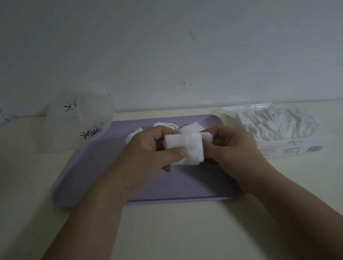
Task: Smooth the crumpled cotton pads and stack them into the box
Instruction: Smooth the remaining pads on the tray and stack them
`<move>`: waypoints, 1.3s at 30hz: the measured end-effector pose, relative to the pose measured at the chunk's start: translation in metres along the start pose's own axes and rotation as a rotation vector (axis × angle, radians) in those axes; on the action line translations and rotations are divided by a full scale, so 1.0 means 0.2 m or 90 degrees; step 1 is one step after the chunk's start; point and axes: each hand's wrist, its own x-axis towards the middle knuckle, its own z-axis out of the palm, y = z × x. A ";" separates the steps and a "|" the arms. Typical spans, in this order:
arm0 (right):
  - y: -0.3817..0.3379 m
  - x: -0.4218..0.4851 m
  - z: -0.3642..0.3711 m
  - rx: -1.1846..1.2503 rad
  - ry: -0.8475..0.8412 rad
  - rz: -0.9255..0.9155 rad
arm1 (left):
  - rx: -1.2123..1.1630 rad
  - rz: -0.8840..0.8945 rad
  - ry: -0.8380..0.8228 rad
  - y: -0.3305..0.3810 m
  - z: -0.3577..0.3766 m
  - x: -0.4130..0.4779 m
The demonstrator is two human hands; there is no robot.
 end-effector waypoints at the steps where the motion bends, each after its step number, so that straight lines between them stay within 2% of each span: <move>1: 0.00 0.00 0.00 0.025 -0.028 0.017 | -0.016 0.010 0.012 -0.01 0.01 0.00; 4: 0.00 -0.01 0.01 0.042 -0.087 0.040 | -0.004 0.017 0.049 -0.04 0.04 0.01; 8: -0.01 -0.02 0.01 0.071 -0.111 0.051 | 0.057 0.011 0.067 -0.05 0.04 0.01; 13: -0.02 -0.02 0.01 0.019 -0.092 0.052 | 0.152 0.065 0.077 -0.03 0.04 0.00; 18: -0.04 -0.03 0.02 0.045 -0.108 0.078 | 0.264 0.120 0.102 0.01 0.06 -0.01; 21: -0.06 -0.04 0.02 0.106 -0.119 0.108 | 0.253 0.149 0.108 0.00 0.05 -0.01; 27: -0.08 -0.05 0.03 0.159 -0.139 0.096 | 0.161 0.149 0.179 -0.02 0.07 0.00; 39: -0.07 -0.04 0.03 0.218 -0.175 0.060 | 0.124 0.130 0.143 -0.02 0.04 0.01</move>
